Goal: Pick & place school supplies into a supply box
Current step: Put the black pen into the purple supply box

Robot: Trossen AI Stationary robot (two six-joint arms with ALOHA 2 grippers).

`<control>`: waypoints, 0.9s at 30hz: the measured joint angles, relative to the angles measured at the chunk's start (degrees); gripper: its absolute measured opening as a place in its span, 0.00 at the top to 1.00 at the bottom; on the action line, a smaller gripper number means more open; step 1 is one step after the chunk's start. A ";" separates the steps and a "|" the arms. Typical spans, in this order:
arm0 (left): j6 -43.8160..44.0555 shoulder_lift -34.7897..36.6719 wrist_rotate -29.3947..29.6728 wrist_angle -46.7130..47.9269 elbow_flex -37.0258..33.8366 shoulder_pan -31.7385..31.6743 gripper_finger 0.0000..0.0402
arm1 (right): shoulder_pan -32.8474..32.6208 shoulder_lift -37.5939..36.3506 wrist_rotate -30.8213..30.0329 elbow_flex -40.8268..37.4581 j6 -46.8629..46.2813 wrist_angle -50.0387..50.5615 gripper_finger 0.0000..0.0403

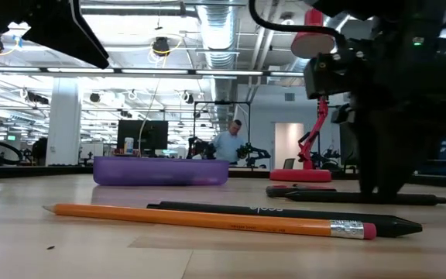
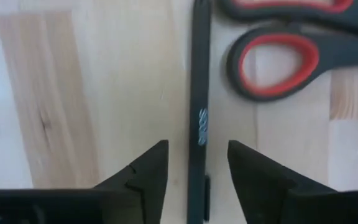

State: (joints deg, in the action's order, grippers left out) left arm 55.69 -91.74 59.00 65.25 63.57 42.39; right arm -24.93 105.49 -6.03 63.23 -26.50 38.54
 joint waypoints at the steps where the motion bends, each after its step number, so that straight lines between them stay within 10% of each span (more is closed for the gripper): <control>1: 0.08 0.00 -0.02 0.00 0.00 0.00 0.59 | 0.40 0.45 -0.04 0.07 0.00 -0.59 0.58; 10: 0.60 0.00 -0.14 0.01 0.00 0.11 0.59 | 1.67 5.07 1.46 0.82 -0.17 -0.88 0.62; 27: 0.60 0.00 0.26 0.44 0.00 0.11 0.59 | -2.97 4.35 -3.46 0.74 -8.33 5.76 0.97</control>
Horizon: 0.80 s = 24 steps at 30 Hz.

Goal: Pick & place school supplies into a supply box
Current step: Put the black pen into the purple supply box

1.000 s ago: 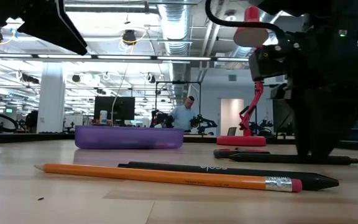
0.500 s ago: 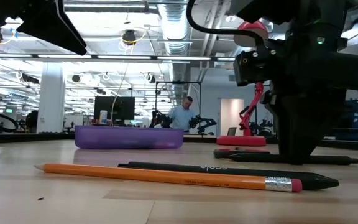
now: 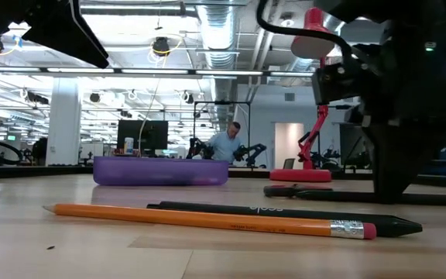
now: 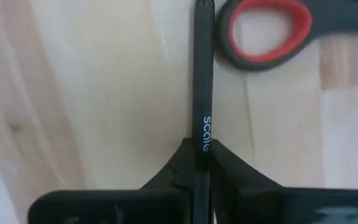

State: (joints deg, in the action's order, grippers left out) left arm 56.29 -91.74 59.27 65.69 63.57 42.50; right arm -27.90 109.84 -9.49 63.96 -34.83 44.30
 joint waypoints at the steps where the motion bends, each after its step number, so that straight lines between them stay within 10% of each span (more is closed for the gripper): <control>1: 0.00 0.00 0.00 0.11 0.00 0.00 0.59 | -0.27 0.01 -0.35 0.00 -1.11 0.95 0.96; 24: 0.02 0.00 2.73 0.96 0.00 0.00 0.59 | -10.55 0.42 -18.01 0.22 -16.84 14.87 0.99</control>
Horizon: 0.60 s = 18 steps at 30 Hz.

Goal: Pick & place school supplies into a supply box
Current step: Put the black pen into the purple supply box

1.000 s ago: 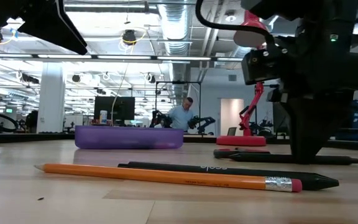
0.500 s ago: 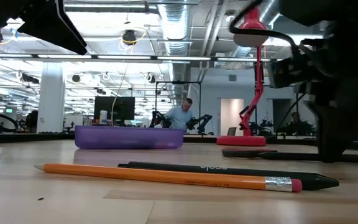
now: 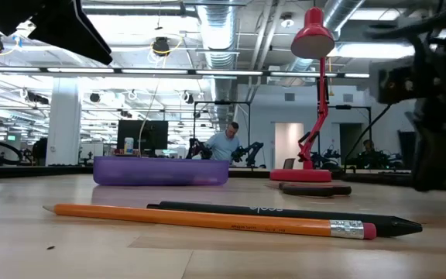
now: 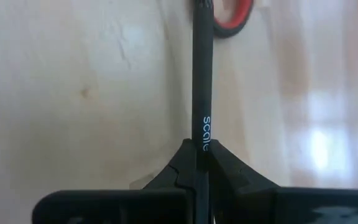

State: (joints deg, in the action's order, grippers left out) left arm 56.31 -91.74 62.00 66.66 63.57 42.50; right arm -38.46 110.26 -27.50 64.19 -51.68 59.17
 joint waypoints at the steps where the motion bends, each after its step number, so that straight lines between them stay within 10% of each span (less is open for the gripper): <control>1: 0.10 0.00 0.09 0.00 0.00 0.00 0.59 | -0.17 0.00 -0.97 0.52 -0.58 1.31 0.99; 11: 0.48 0.02 0.26 -0.09 0.00 0.00 0.59 | 1.22 -0.20 -22.56 6.70 -1.77 12.53 1.00; 18: 2.48 0.02 -0.29 0.99 0.00 1.07 0.59 | 8.86 -0.22 -32.92 8.91 16.99 1.99 0.99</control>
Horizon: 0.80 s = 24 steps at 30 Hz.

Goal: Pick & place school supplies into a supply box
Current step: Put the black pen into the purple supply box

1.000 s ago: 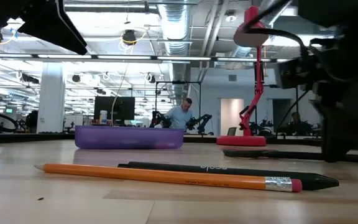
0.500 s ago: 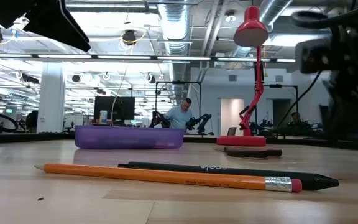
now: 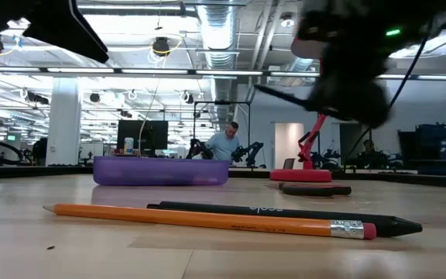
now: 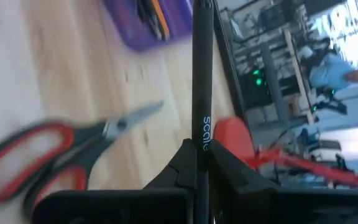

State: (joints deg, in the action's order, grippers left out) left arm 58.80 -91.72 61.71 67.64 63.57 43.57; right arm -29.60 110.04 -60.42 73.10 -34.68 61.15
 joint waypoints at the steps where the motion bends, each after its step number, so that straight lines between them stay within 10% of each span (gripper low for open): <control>1: 1.23 0.00 -0.18 0.88 0.00 0.43 0.59 | 1.36 0.00 -0.14 0.18 4.29 -3.36 0.99; 13: 20.78 0.00 -7.00 12.06 0.00 11.01 0.59 | 15.92 -0.04 11.71 0.31 52.68 -50.31 0.99; 24: 34.04 0.00 -6.76 14.40 0.00 19.04 0.59 | 26.06 -0.06 34.39 0.31 58.72 -61.54 0.99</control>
State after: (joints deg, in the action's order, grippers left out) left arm 92.83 -91.72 54.95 82.04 63.57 62.60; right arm -3.54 109.97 -26.02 73.41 24.03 -0.39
